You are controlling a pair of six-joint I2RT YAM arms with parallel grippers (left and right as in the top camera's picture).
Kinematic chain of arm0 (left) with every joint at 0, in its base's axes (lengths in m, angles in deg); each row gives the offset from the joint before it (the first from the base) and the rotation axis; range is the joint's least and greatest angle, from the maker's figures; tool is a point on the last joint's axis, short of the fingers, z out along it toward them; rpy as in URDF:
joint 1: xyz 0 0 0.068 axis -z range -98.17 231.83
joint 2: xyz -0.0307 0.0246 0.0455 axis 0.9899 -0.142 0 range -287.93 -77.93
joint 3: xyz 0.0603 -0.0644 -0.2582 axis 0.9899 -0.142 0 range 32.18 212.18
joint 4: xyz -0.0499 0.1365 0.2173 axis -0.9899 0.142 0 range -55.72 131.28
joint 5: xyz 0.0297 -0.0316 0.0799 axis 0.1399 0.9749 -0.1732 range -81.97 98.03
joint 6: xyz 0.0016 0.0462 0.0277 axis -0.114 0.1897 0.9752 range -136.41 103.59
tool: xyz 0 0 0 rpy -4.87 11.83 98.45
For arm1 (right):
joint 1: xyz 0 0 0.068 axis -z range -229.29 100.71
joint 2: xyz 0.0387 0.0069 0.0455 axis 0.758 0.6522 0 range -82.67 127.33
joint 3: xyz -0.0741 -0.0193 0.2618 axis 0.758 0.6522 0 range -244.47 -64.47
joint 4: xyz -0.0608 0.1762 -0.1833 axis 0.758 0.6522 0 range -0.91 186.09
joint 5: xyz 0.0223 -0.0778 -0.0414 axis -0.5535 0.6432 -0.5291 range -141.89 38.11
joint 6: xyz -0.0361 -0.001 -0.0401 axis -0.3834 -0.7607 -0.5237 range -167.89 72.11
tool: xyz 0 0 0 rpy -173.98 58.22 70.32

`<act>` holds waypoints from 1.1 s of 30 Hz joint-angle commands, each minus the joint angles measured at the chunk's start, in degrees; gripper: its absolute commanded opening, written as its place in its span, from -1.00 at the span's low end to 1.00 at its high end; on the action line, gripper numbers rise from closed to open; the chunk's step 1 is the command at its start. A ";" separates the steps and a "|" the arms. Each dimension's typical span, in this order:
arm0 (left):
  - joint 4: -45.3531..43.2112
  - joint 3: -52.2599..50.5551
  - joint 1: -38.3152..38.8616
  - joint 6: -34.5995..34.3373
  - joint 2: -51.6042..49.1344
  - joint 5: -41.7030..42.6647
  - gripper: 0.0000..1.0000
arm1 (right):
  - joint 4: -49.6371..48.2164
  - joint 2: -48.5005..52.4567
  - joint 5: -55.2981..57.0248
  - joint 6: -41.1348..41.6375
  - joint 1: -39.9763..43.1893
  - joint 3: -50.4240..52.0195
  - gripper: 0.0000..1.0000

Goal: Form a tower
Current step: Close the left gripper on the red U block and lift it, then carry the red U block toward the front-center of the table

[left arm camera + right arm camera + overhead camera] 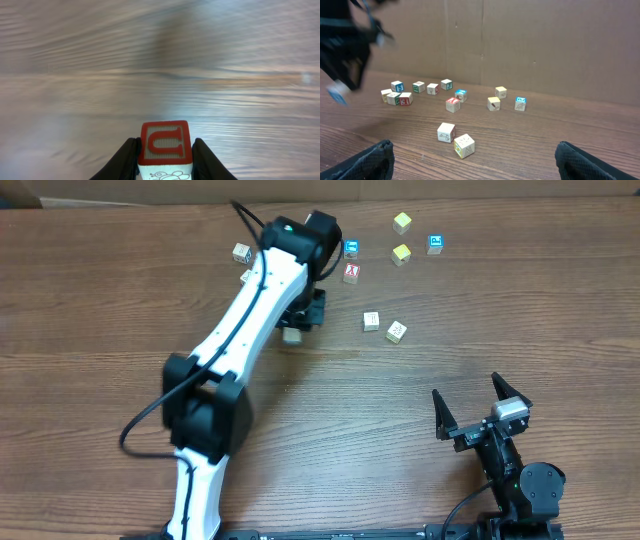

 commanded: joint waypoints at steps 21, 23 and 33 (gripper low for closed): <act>-8.74 -18.71 -23.61 -2.73 7.30 -8.70 -0.36 | -0.31 -0.59 0.57 0.57 -0.26 0.57 1.00; -12.07 -21.62 -24.37 -1.68 7.30 -8.68 -0.32 | -0.33 -0.59 0.57 0.59 -0.26 0.57 1.00; -24.70 -32.04 -24.90 5.27 7.30 -5.05 0.35 | -0.33 -0.59 0.57 0.59 -0.26 0.57 1.00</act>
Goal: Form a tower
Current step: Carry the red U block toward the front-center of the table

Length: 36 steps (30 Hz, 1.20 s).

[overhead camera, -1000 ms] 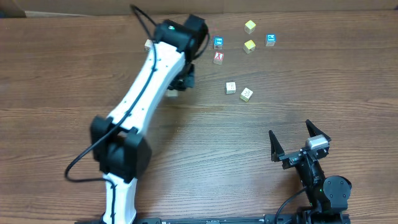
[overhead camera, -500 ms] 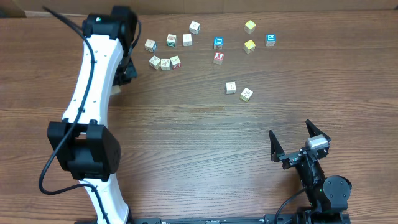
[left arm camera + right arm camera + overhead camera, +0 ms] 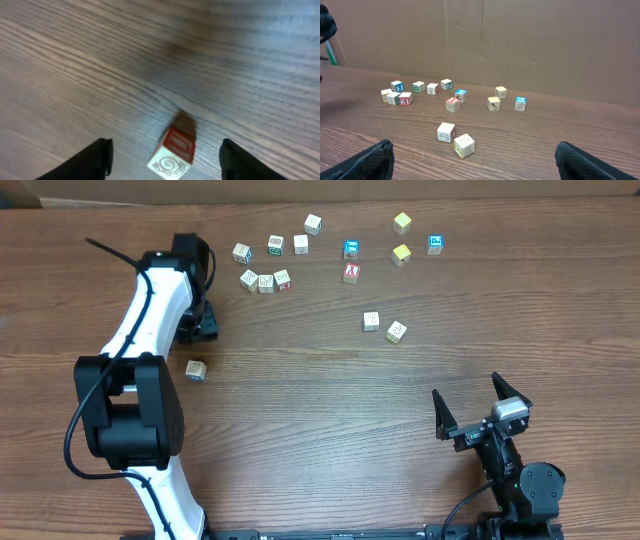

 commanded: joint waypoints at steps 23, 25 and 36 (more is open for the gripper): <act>-5.33 -11.91 -0.04 2.23 0.68 5.20 0.08 | -0.37 -0.59 0.57 0.57 -0.26 0.57 1.00; -7.10 -13.11 -0.04 2.12 0.68 4.74 0.06 | -0.37 -0.59 0.57 0.55 -0.26 0.57 1.00; -13.60 -14.12 -0.04 2.99 0.68 4.79 -0.41 | -0.37 -0.59 0.57 0.57 -0.26 0.57 1.00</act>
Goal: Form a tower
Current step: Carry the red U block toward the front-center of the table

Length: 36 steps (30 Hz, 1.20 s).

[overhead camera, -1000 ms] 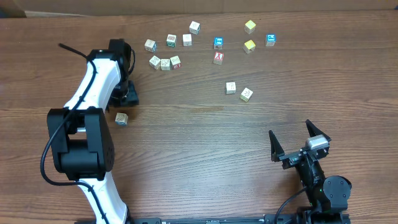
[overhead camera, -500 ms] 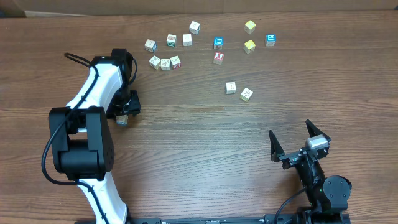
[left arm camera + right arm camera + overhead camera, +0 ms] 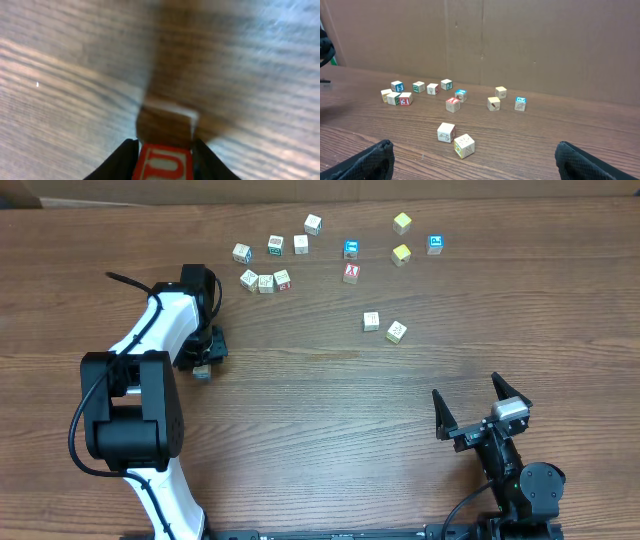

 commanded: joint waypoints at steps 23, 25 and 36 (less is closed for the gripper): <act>-1.53 -1.25 0.07 3.58 0.31 5.66 -0.40 | -0.31 -0.59 0.55 0.55 -0.26 0.57 1.00; -2.97 -1.25 0.07 5.35 0.31 5.66 -0.42 | -0.31 -0.59 0.55 0.52 -0.26 0.57 1.00; -5.55 -1.25 0.07 10.21 0.31 5.27 -0.42 | -0.33 -0.59 0.55 0.55 -0.26 0.57 1.00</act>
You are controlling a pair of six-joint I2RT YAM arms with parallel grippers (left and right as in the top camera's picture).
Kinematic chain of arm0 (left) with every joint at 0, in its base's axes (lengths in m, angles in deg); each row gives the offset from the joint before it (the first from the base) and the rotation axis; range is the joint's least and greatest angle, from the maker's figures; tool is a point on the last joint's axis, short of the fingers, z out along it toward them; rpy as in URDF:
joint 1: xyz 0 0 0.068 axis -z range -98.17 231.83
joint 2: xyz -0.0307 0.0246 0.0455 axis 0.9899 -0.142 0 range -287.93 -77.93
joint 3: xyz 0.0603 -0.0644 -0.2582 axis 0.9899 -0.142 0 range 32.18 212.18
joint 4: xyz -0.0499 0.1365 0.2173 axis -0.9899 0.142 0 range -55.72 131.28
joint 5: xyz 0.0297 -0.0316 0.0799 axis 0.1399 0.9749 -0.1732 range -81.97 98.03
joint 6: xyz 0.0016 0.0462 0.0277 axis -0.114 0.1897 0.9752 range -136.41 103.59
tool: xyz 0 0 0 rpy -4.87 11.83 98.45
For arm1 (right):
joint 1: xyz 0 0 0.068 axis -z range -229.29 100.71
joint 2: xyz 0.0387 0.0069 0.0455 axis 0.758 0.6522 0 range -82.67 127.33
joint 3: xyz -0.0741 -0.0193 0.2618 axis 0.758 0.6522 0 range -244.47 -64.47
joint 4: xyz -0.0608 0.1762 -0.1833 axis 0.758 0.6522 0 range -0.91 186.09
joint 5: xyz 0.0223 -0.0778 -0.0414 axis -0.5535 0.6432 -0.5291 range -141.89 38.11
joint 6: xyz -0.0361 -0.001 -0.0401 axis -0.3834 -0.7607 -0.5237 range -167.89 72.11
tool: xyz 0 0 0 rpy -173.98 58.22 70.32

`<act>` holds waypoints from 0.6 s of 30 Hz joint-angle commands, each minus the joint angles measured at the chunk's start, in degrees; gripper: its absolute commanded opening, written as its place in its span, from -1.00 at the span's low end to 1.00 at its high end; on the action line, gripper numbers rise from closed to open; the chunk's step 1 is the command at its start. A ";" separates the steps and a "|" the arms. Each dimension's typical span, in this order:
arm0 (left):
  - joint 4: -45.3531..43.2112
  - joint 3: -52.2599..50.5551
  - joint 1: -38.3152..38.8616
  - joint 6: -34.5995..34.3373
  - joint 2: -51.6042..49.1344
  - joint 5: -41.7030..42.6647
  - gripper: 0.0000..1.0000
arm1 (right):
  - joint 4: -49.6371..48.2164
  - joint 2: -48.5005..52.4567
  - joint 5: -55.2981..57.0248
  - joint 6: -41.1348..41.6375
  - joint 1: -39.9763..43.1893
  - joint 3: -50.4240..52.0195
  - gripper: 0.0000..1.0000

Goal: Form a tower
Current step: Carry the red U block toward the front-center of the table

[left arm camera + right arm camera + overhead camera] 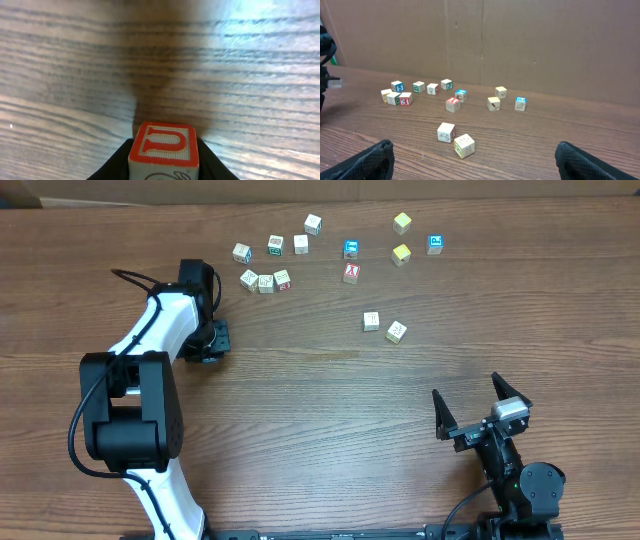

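A wooden block with a red letter U [164, 144] sits between the black fingers of my left gripper [165, 162], which is shut on it just above the bare wood, its shadow beneath. Overhead, that left gripper [208, 340] is at the table's left, below the far row of blocks, and hides the block. My right gripper [480, 415] stands open and empty near the front right; its pads [374, 159] frame the right wrist view. Two loose blocks, a picture block [446, 132] and a yellow-edged block [464, 145], lie ahead of it.
Several small letter blocks are scattered along the far side of the table: a trio [266, 281] just right of the left gripper, a row [301, 244] behind it, a red one [351, 273] and yellow ones [401, 253] further right. A cardboard wall [520, 40] backs the table.
My left gripper, shut on the U block, has moved a little toward the far side; the block's red face now shows in full above the wood. The right arm is unchanged.
My left gripper first held the U block near the table's middle. Then it stood open at the left with the block lying tilted on the wood. After that it was shut on the block again, and now holds it slightly farther back.
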 commanded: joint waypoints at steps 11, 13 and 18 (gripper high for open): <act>-2.34 -0.98 0.11 2.34 0.09 0.87 -0.42 | -0.37 -0.59 0.57 0.57 -0.26 0.57 1.00; -2.54 -0.98 0.07 2.34 0.09 0.90 -0.42 | -0.37 -0.59 0.57 0.55 -0.26 0.57 1.00; -2.32 -0.98 0.15 2.08 0.09 0.96 -0.42 | -0.35 -0.59 0.57 0.55 -0.26 0.57 1.00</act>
